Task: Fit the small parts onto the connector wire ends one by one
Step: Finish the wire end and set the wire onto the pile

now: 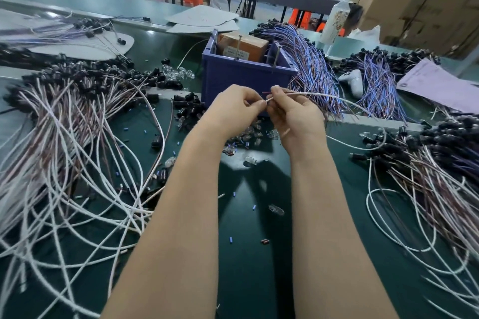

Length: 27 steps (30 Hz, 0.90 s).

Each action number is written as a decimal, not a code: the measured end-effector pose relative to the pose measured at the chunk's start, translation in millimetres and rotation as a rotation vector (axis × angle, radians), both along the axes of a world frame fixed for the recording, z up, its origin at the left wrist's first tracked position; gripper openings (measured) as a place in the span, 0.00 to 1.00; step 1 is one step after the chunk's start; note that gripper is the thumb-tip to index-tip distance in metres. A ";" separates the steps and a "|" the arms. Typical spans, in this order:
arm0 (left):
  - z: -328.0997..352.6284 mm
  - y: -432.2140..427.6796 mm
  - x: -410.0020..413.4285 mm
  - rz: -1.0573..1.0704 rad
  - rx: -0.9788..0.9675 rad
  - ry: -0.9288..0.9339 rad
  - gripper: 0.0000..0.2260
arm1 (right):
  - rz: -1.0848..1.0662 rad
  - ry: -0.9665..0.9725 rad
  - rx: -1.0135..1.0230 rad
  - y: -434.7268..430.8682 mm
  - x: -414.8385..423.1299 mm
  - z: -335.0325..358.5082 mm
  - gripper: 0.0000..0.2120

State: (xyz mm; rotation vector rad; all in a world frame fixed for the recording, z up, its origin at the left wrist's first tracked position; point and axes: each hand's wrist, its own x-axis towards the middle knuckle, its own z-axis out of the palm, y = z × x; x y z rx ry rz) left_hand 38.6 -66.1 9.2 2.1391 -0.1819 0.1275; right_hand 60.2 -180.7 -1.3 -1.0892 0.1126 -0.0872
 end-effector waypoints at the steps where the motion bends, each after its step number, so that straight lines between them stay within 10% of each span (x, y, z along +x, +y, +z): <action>1: -0.2 1.9 0.2 0.008 -0.009 0.015 0.07 | -0.035 -0.016 -0.031 0.0 0.6 -1.7 0.10; 27: 3.7 -0.7 -0.1 0.106 -0.011 -0.103 0.04 | -0.135 -0.030 0.034 -4.1 2.2 -0.5 0.09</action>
